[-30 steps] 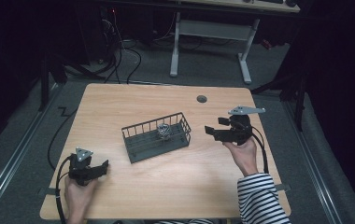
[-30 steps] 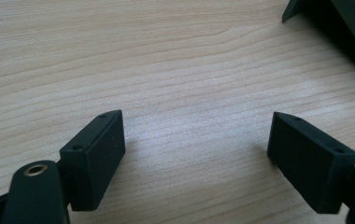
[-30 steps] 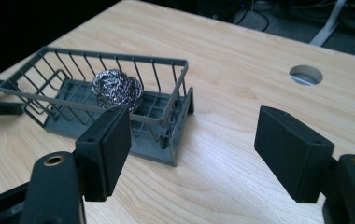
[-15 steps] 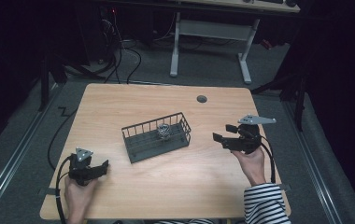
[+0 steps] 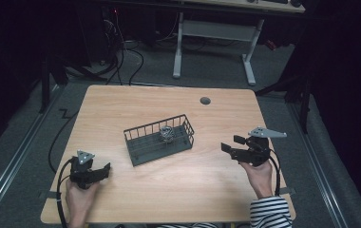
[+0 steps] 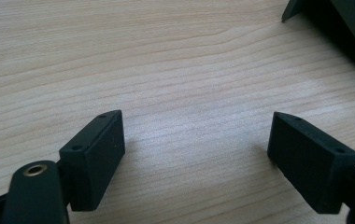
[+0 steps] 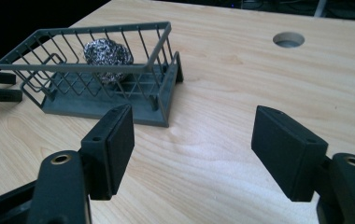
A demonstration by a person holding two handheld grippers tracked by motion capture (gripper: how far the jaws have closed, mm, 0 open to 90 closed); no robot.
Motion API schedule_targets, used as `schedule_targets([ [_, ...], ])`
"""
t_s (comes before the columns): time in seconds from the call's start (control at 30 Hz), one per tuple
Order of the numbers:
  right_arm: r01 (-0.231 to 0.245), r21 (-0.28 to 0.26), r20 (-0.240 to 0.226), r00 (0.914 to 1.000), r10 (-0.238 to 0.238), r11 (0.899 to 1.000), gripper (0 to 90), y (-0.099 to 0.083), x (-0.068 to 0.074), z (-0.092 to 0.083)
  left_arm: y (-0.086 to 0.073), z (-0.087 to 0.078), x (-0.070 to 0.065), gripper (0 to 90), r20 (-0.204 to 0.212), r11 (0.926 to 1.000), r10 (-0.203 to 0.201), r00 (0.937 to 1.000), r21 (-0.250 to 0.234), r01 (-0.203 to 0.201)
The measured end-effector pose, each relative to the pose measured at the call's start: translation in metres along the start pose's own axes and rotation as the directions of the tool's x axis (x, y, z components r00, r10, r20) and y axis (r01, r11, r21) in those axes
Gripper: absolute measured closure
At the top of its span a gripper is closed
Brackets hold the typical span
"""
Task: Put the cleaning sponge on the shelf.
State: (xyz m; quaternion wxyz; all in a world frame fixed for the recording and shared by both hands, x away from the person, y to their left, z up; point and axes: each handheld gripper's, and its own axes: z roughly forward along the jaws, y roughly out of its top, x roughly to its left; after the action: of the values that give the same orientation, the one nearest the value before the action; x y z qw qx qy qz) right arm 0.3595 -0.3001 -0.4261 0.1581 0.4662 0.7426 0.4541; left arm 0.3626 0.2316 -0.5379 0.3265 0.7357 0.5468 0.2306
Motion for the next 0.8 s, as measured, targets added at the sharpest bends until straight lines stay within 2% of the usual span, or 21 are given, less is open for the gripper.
schedule_targets([
  [0.1,-0.025,0.012,0.0,0.9997,0.025,1.0,31.6,-0.009,-0.003,0.004,0.0,0.0,0.0,19.3,0.0,1.0,0.0,1.0,0.0,0.0],
  [0.47,-0.061,0.031,0.006,0.9981,0.061,0.998,32.5,-0.031,-0.009,0.017,0.0,0.0,0.0,19.3,0.0,1.0,0.0,1.0,0.0,0.0],
  [0.63,-0.104,0.038,0.016,0.9945,0.103,0.994,32.9,-0.047,-0.014,0.026,0.0,0.0,0.0,19.3,0.0,1.0,0.0,1.0,0.0,0.0],
  [0.8,-0.108,0.058,0.032,0.9938,0.106,0.992,32.9,-0.056,-0.016,0.033,0.0,0.0,0.0,19.3,0.0,1.0,0.0,1.0,0.0,0.0],
])
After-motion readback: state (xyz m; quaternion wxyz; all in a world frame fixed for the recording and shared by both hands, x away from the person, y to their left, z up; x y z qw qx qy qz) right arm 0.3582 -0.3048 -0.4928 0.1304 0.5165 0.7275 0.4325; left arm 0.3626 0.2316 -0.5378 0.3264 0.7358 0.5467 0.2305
